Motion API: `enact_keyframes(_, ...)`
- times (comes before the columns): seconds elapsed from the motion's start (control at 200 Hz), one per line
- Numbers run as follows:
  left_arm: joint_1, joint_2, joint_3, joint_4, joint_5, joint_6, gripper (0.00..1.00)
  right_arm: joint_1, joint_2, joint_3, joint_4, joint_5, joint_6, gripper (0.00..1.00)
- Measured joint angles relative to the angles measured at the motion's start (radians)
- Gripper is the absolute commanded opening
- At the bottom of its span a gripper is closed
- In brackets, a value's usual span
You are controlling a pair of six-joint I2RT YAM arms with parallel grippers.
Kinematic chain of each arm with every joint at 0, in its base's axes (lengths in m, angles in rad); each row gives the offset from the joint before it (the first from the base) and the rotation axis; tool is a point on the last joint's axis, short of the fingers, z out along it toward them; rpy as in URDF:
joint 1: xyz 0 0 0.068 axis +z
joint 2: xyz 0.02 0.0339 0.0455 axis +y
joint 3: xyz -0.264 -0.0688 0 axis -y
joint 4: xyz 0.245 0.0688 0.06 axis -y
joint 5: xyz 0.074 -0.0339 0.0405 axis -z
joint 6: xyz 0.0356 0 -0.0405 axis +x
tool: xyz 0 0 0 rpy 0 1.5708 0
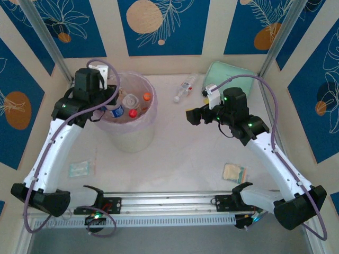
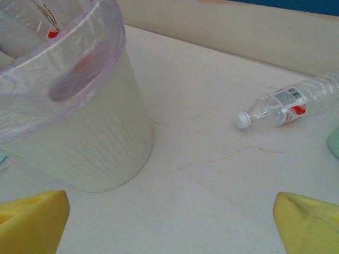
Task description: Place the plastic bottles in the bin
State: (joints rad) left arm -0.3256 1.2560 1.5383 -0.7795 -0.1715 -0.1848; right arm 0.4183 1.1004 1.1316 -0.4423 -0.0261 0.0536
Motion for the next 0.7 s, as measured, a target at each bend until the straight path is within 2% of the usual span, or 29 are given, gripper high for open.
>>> enact_keyframes(0.21, 0.0, -0.128, -0.27, 0.161, 0.033, -0.02, 0.0, -0.001, 0.021, -0.001, 0.0, -0.001, 0.0, 0.99)
enact_keyframes(0.295, 0.0, -0.154, -0.325, 0.209, 0.033, -0.026, 0.07, -0.003, 0.028, -0.001, 0.003, -0.002, 0.002, 0.99)
enact_keyframes(0.34, 0.0, -0.156, -0.342, 0.216, 0.032, -0.026, 0.14, -0.008, 0.032, -0.001, 0.004, -0.004, 0.006, 0.99)
enact_keyframes(0.425, 0.0, -0.142, -0.344, 0.222, 0.032, -0.024, 0.4, -0.023, 0.045, -0.001, 0.004, -0.007, 0.022, 0.99)
enact_keyframes(0.5, 0.001, -0.128, -0.343, 0.21, 0.032, -0.011, 0.54, -0.044, 0.063, -0.001, 0.003, -0.006, 0.048, 0.99)
enact_keyframes(0.595, 0.005, -0.118, -0.301, 0.166, 0.034, -0.005, 0.64, -0.083, 0.104, 0.008, -0.011, 0.002, 0.104, 0.99)
enact_keyframes(0.7, 0.005, -0.113, -0.206, 0.123, 0.048, 0.008, 0.7, -0.13, 0.179, 0.043, -0.034, 0.018, 0.195, 0.99)
